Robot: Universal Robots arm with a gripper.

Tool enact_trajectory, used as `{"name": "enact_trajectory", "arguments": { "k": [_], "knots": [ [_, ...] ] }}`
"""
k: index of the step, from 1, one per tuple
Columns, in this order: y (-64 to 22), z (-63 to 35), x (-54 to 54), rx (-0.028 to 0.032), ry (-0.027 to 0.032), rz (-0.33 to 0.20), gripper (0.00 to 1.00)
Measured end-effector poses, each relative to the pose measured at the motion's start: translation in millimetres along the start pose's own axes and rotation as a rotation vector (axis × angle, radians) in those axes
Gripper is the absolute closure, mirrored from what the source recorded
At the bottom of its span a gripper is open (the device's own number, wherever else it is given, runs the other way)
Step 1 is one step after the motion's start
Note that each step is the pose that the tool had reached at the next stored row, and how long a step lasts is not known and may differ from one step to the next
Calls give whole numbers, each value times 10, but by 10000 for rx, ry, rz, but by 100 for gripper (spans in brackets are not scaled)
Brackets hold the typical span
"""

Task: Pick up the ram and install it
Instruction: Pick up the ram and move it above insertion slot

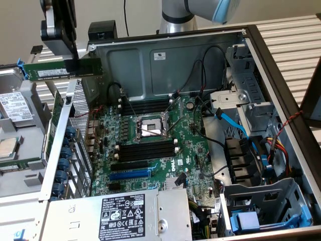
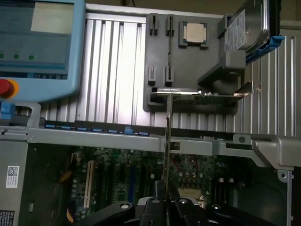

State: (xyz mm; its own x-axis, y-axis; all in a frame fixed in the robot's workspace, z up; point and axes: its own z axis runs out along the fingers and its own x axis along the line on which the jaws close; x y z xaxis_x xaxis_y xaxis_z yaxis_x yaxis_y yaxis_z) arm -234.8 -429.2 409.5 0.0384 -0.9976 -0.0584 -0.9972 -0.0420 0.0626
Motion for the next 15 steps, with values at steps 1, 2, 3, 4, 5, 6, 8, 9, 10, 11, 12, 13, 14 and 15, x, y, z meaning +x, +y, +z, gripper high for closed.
{"name": "enact_trajectory", "arguments": {
  "k": [1,2,3,4,5,6,8,9,10,11,12,13,14,15],
  "knots": [
    [-25,-1,-3,67,3,-3,86],
    [-52,-2,-5,131,4,-7,86],
    [-80,-4,-7,185,8,-10,86],
    [-112,-4,-10,228,10,-13,86],
    [-149,-4,-13,257,15,-15,86],
    [-188,-4,-16,282,21,-15,86],
    [-273,0,-26,314,39,-16,86],
    [-319,4,-31,322,53,-16,86],
    [-365,7,-37,329,69,-16,86],
    [-411,11,-43,335,88,-16,86],
    [-456,15,-49,342,107,-14,86],
    [-501,20,-55,349,126,-14,86],
    [-546,25,-61,356,145,-13,86],
    [-596,30,-67,361,168,-13,86]
  ]
}}
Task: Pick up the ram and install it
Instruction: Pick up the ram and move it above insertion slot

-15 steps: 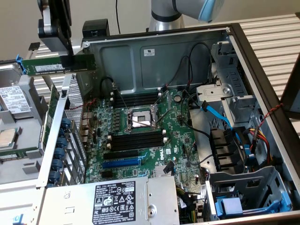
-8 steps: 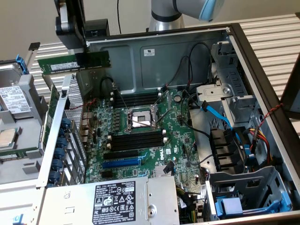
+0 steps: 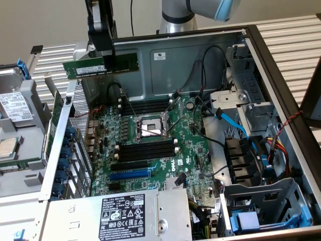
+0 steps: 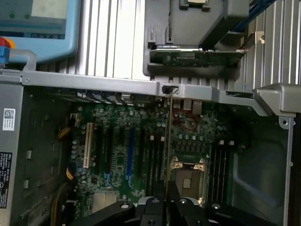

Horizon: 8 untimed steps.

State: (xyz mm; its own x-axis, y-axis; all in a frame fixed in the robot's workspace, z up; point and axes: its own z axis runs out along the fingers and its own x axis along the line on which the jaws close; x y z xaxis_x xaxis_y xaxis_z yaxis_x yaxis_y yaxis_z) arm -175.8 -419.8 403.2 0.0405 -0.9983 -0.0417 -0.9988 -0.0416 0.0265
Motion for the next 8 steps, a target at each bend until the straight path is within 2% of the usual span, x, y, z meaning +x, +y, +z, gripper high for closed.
{"name": "enact_trajectory", "arguments": {
  "k": [5,8],
  "knots": [
    [-225,46,-10,5,83,1,86],
    [-327,78,-15,3,132,3,86]
  ]
}}
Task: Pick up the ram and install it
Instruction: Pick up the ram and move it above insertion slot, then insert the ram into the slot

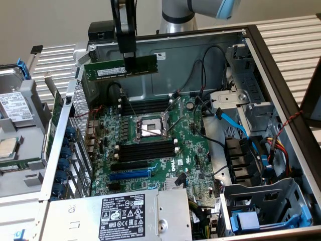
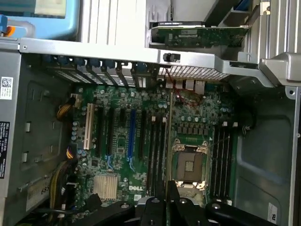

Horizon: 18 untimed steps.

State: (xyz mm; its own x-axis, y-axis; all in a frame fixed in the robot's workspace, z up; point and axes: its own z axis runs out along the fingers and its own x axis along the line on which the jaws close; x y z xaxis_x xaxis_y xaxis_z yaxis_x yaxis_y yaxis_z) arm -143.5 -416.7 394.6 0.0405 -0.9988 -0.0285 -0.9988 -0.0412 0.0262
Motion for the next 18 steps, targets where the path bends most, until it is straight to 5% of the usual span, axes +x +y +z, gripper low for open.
{"name": "enact_trajectory", "arguments": {
  "k": [18],
  "knots": [
    [-263,223,-40,-3,25,0,86]
  ]
}}
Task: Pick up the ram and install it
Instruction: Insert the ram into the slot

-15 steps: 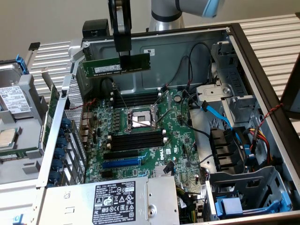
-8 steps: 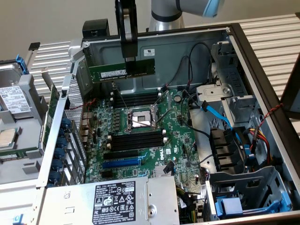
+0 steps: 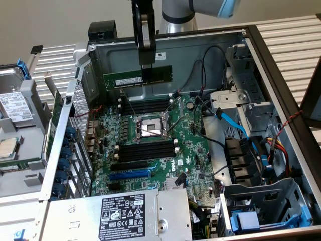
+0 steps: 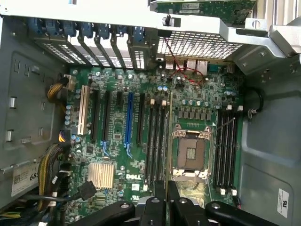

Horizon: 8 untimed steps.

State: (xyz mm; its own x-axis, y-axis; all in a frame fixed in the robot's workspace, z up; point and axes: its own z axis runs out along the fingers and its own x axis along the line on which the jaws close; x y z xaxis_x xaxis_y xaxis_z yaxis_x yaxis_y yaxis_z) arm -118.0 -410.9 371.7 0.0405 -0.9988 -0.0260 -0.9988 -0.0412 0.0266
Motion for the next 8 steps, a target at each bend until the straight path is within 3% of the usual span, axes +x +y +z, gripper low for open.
{"name": "enact_trajectory", "arguments": {
  "k": [4,8],
  "knots": [
    [-59,36,-18,-23,-1,1,86],
    [-106,79,-24,-131,-4,4,86]
  ]
}}
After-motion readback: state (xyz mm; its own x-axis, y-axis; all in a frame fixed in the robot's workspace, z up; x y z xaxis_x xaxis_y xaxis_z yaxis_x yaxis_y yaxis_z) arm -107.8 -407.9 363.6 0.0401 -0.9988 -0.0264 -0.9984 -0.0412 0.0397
